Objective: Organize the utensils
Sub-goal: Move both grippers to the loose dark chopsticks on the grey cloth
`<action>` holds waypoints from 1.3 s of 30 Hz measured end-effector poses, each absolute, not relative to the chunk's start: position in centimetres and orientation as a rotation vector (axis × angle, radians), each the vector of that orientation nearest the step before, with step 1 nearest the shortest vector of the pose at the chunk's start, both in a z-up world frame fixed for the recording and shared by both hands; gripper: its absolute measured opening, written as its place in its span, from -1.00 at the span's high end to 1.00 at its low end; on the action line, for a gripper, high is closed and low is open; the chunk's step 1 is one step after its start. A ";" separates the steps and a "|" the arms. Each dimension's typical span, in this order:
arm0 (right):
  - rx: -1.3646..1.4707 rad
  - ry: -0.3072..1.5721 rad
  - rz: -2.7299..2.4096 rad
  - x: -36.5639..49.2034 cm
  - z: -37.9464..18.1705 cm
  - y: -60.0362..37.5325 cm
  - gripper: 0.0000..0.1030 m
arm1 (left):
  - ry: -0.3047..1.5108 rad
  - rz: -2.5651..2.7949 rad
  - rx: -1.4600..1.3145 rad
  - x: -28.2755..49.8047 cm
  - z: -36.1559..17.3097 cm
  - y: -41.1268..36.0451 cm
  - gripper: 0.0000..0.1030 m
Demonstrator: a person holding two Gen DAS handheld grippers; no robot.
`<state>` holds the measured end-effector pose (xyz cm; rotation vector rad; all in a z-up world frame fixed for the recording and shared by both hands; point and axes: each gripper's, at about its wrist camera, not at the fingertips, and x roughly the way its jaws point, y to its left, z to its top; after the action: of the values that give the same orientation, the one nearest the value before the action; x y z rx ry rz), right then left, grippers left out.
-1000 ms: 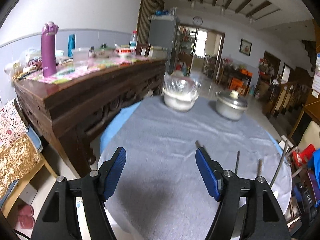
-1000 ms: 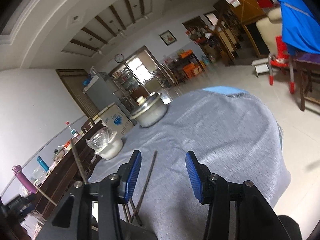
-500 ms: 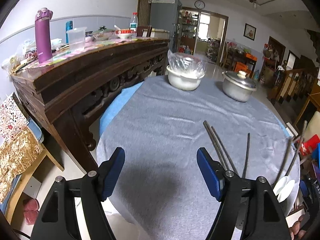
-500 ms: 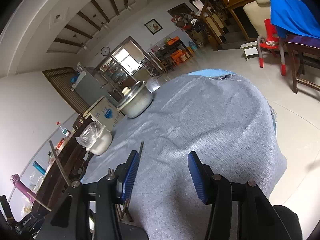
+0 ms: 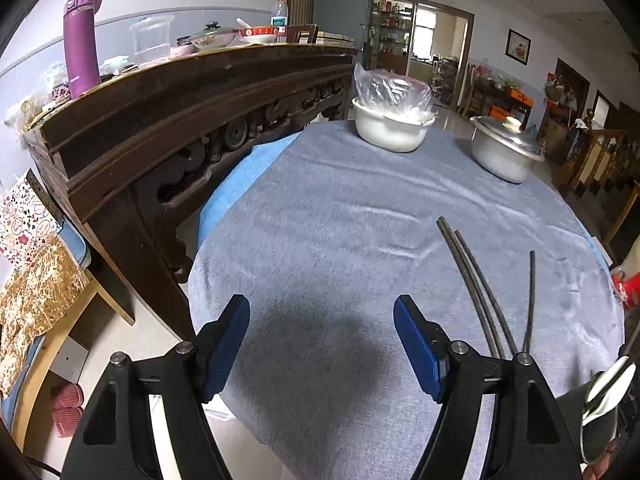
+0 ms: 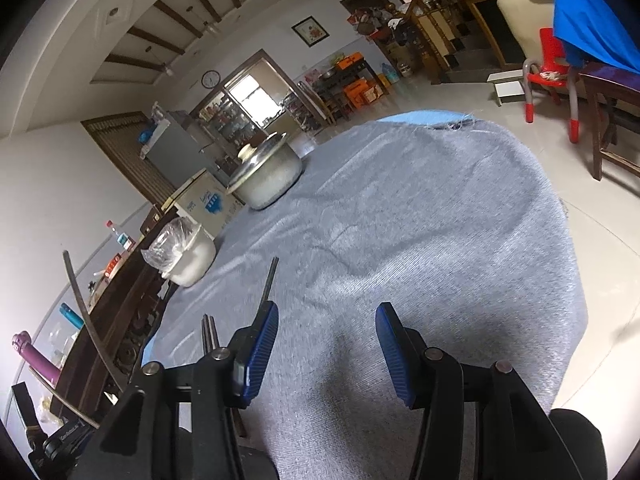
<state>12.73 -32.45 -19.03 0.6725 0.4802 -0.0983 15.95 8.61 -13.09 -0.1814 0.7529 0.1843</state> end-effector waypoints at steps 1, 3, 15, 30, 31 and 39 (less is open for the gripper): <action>0.668 0.485 -0.095 12.9 -19.1 -32.3 -0.04 | 0.756 0.186 -0.183 16.2 -13.3 8.7 -0.46; 0.661 0.494 -0.086 13.4 -19.2 -32.1 -0.04 | 0.761 0.188 -0.187 16.5 -13.5 8.8 -0.46; 0.648 0.531 -0.051 15.2 -19.3 -31.8 -0.05 | 0.759 0.191 -0.163 18.6 -14.2 8.5 -0.46; 0.584 0.657 0.020 20.9 -18.9 -32.6 -0.05 | 0.825 0.151 -0.159 24.3 -16.2 8.7 -0.46; 0.581 0.673 0.031 21.6 -18.8 -32.6 -0.05 | 0.829 0.140 -0.160 24.9 -16.3 8.7 -0.46; 0.538 0.754 0.097 26.9 -17.4 -32.4 -0.04 | 0.892 0.029 -0.177 31.0 -16.1 6.5 -0.46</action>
<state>26.93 -32.43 -17.36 0.5380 0.7537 0.0973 31.05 6.54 -16.11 -0.1773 0.8923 0.0291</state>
